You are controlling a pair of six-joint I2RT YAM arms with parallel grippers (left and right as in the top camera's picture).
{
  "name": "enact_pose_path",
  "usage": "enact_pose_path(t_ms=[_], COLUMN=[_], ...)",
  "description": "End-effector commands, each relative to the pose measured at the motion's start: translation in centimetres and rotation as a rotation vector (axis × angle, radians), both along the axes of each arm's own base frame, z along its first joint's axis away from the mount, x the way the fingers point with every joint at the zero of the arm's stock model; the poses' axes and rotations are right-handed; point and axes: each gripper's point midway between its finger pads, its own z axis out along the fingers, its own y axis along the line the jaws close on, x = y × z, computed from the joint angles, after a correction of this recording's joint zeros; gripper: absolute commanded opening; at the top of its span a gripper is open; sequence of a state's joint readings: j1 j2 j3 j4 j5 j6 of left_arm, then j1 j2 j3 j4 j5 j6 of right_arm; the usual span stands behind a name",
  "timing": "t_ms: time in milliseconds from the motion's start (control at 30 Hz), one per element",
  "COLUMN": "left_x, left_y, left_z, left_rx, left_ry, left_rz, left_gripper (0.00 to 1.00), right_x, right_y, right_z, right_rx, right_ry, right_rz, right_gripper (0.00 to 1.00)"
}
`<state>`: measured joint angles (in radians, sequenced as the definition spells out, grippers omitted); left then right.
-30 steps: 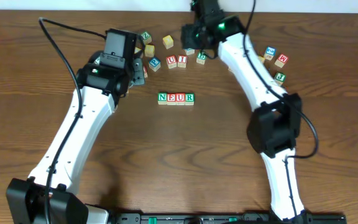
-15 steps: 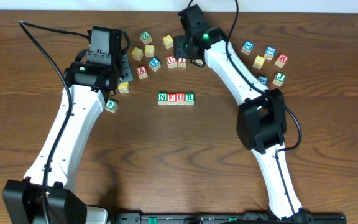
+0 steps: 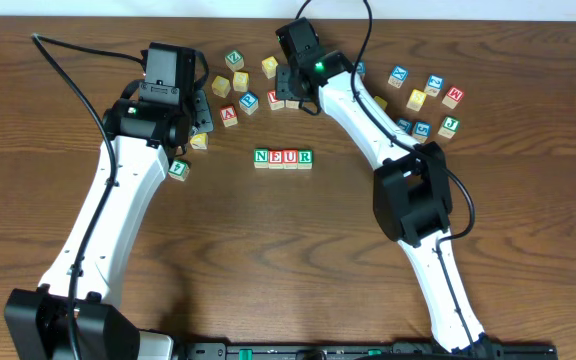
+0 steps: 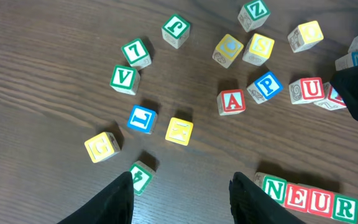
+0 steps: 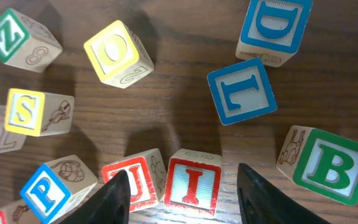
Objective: Spell out NEURIPS
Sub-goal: 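Move the right gripper over the red I block at top centre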
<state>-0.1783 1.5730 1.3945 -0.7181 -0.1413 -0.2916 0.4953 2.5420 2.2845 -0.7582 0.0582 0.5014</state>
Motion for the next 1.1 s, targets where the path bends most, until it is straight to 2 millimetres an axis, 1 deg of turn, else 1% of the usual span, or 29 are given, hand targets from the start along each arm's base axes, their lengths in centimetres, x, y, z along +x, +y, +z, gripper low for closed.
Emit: enact_pose_path(t_ms=[0,100,333,467,567,700,967,1067], left_x=[-0.3,-0.4,-0.5,-0.5,-0.5,-0.5,-0.5,-0.5], left_y=[0.5,0.5,0.5,0.5,0.5,0.5,0.5,0.5], left_z=[-0.2,-0.4,-0.6,-0.6,-0.6,-0.6,-0.6,-0.6], left_rx=[0.011,0.012,0.013,0.013,0.013,0.013,0.013,0.013], left_ry=[0.007,0.014,0.017,0.017,0.017,0.016,0.017,0.016], left_rz=[0.02,0.02,0.02,0.02,0.02,0.02,0.02,0.02], left_gripper=[0.49,0.49,0.49,0.49,0.49,0.49,0.49,0.49], right_x=[-0.1,-0.1,0.0,-0.1,-0.2,-0.2,-0.3,-0.6], right_y=[-0.2,-0.5,-0.5,-0.4,-0.5,-0.5,-0.6,-0.8], right_z=[-2.5,-3.2,-3.3,-4.0,-4.4,-4.3,-4.4,-4.6], right_rx=[-0.026,-0.043,-0.041,-0.046,-0.051,-0.056,-0.089,-0.095], right_ry=[0.027,0.032,0.03,0.039,0.047,0.046,0.041,0.054], right_rz=[-0.03,-0.046,-0.046,-0.045,-0.044,-0.035,0.018,0.018], right_gripper=[0.48,0.48,0.48,0.48,0.44,0.38,0.3,0.29])
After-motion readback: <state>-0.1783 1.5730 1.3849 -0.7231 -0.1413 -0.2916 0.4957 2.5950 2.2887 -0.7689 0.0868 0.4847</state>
